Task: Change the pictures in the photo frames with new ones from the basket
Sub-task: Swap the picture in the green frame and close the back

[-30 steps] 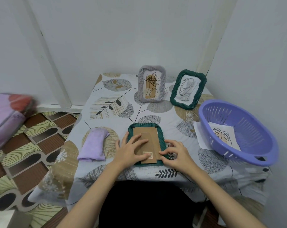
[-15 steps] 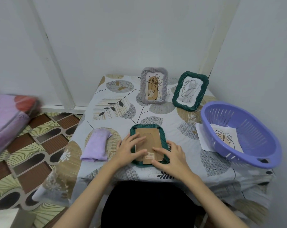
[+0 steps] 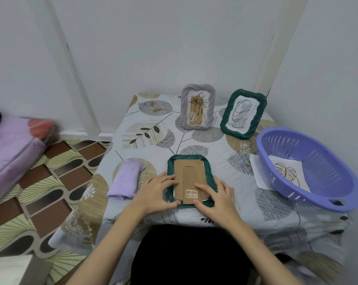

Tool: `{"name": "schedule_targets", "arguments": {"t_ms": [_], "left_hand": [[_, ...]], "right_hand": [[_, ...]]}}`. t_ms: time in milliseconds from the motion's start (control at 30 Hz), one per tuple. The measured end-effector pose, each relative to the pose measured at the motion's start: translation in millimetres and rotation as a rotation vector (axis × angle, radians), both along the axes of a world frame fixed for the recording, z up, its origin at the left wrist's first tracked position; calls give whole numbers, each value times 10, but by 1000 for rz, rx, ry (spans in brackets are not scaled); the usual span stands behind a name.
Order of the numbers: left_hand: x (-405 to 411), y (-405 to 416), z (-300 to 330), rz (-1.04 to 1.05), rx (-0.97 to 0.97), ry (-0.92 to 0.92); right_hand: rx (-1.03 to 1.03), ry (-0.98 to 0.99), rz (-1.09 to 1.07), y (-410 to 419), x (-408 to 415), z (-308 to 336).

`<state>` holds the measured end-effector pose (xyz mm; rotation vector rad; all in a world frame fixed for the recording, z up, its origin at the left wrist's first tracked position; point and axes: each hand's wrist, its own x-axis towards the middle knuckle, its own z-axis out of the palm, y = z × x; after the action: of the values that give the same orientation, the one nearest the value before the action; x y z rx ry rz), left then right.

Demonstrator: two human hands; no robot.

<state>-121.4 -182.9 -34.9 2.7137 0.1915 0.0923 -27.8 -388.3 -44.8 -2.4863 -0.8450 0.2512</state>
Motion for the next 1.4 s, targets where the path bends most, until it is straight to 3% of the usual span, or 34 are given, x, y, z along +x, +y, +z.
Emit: {"name": "schedule_targets", "arguments": {"t_ms": [233,333,533,800,1167,1300,1400], "left_hand": [[41,-26,-148,36,-174,-202],[55,-19,-175,43,-224,-217],[34,48,-136,110,-501,-158],[38,-14,-148,66,-338,-163],[34,-64,-118,102,-340,-188],[21,-81,-62,203,-228,-34],[59,-133,-1,215,-330,51]], "right_hand": [[-9,1,-1,2,1,-14],[-6,12,2,2,-5,-7],[13,27,-4,-2,-5,0],[11,17,-2,-9,-14,12],[8,16,4,-9,-15,8],[0,-3,6,-8,-20,9],[6,-5,9,-11,-28,16]]}}
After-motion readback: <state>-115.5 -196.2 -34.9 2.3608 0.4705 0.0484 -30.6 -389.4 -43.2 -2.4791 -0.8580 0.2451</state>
